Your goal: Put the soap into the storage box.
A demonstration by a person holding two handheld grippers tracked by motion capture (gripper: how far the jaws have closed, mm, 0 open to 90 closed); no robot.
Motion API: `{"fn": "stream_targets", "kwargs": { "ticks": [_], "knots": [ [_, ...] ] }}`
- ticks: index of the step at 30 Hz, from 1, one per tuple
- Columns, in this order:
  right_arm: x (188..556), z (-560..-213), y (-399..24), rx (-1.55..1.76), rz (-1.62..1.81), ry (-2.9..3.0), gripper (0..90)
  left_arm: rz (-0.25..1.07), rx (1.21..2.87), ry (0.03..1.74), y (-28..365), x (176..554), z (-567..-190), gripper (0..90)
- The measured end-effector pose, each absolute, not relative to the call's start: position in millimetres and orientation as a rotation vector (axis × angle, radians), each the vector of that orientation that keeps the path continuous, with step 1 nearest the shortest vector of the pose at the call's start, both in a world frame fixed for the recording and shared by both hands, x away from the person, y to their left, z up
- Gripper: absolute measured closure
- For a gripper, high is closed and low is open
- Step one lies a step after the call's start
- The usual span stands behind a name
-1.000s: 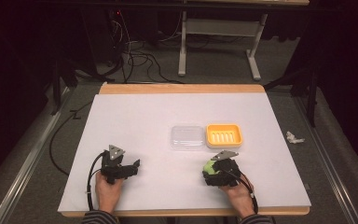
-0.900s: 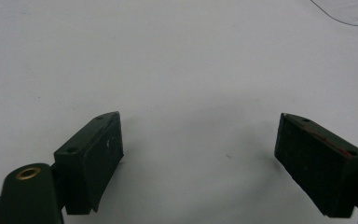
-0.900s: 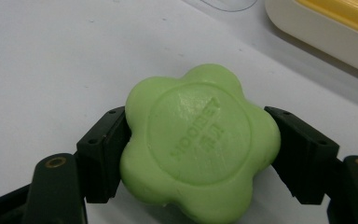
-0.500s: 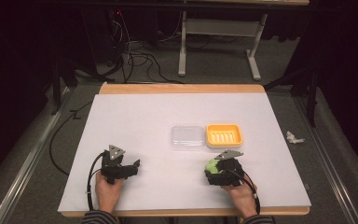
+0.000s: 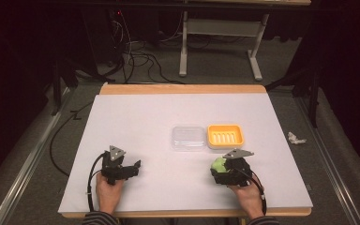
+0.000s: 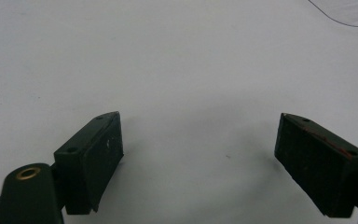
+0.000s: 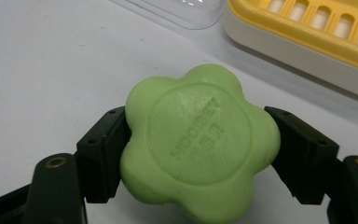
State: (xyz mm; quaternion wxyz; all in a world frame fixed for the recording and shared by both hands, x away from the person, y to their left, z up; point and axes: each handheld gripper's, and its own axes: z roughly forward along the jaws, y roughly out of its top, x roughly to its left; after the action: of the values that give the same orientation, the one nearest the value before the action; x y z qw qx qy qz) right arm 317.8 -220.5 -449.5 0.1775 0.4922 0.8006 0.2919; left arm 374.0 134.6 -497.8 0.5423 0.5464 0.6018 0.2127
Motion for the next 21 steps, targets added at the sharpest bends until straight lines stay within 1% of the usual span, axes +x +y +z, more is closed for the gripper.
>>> {"fn": "stream_targets", "kwargs": {
  "ticks": [21],
  "knots": [
    [318,-434,-245,1.423,0.896,2.217,27.1,0.508,1.297,1.428,134,374,-498,15.8]
  ]
}}
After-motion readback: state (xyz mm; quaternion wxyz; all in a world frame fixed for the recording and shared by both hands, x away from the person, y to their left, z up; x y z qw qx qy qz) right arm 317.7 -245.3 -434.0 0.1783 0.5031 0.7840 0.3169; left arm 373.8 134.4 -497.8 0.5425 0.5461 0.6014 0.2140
